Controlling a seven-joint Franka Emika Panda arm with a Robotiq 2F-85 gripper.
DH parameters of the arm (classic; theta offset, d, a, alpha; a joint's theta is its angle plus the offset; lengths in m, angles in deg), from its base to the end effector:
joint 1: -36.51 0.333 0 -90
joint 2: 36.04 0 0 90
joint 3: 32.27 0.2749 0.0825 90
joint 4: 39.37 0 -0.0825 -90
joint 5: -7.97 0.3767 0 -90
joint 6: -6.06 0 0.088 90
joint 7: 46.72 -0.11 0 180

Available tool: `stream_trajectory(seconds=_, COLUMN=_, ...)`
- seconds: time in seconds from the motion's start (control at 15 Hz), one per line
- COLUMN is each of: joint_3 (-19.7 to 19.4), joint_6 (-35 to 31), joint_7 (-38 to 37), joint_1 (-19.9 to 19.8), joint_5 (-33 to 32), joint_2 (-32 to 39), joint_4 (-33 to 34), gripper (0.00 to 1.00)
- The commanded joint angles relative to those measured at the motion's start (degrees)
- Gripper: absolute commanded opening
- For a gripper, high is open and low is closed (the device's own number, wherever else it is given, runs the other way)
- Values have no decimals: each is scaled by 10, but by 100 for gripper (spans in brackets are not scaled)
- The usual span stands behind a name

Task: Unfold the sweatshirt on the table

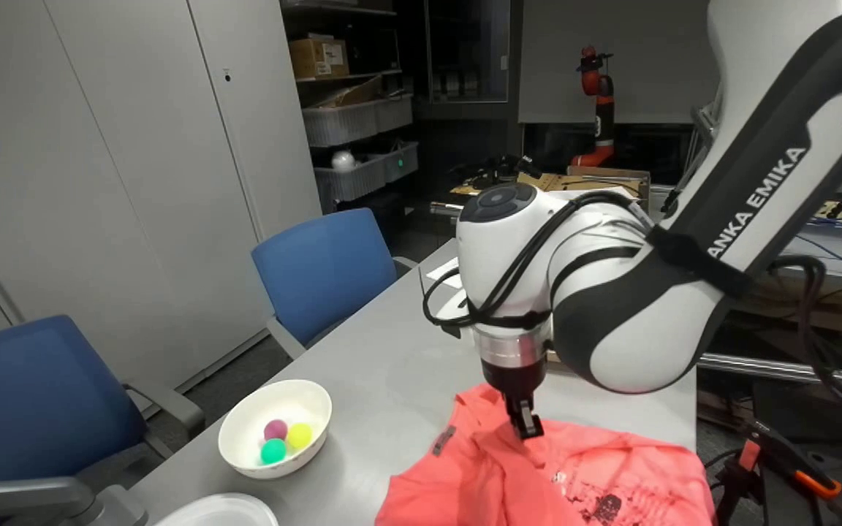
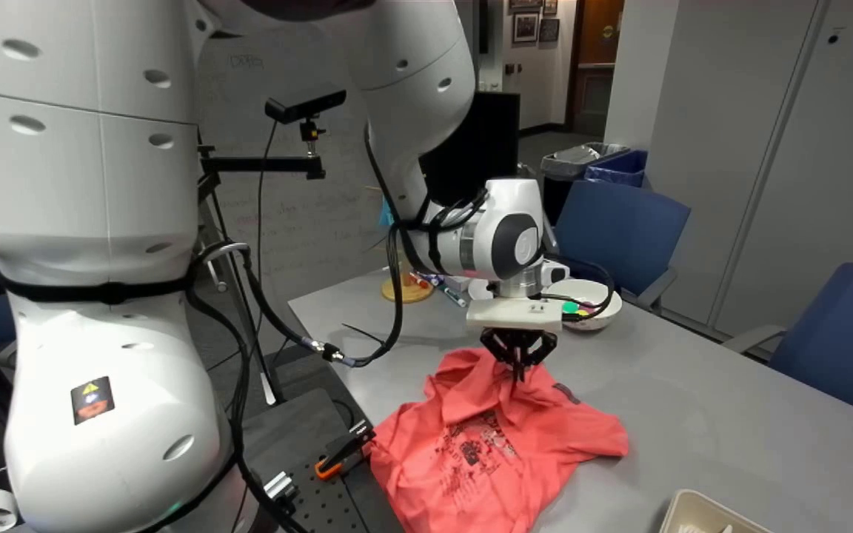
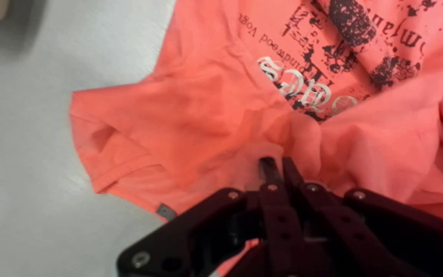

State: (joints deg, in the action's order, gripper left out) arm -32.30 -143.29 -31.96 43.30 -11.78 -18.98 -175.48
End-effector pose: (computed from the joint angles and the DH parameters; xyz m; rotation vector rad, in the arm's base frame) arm 0.4785 0.0634 0.1565 2.8092 0.9917 -0.1152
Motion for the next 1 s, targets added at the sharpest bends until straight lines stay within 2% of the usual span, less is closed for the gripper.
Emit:
stream_trajectory(seconds=0.0, joint_3=-26, joint_6=50, joint_7=-77, joint_1=11, joint_5=-81, joint_2=-61, joint_4=-18, gripper=1)
stream_trajectory(seconds=0.33, joint_3=-34, joint_6=83, joint_7=-233, joint_1=12, joint_5=-243, joint_2=-91, joint_4=-17, gripper=1)
stream_trajectory(seconds=0.47, joint_3=-30, joint_6=108, joint_7=-274, joint_1=3, joint_5=-309, joint_2=-113, joint_4=-14, gripper=1)
stream_trajectory(seconds=0.73, joint_3=-16, joint_6=150, joint_7=-309, joint_1=-11, joint_5=-355, joint_2=-125, joint_4=-21, gripper=1)
stream_trajectory(seconds=0.8, joint_3=-16, joint_6=159, joint_7=-317, joint_1=-13, joint_5=-359, joint_2=-125, joint_4=-23, gripper=6)
stream_trajectory(seconds=0.87, joint_3=-15, joint_6=165, joint_7=-320, joint_1=-15, joint_5=-361, joint_2=-123, joint_4=-23, gripper=31)
stream_trajectory(seconds=0.93, joint_3=-15, joint_6=169, joint_7=-324, joint_1=-16, joint_5=-362, joint_2=-122, joint_4=-25, gripper=32)
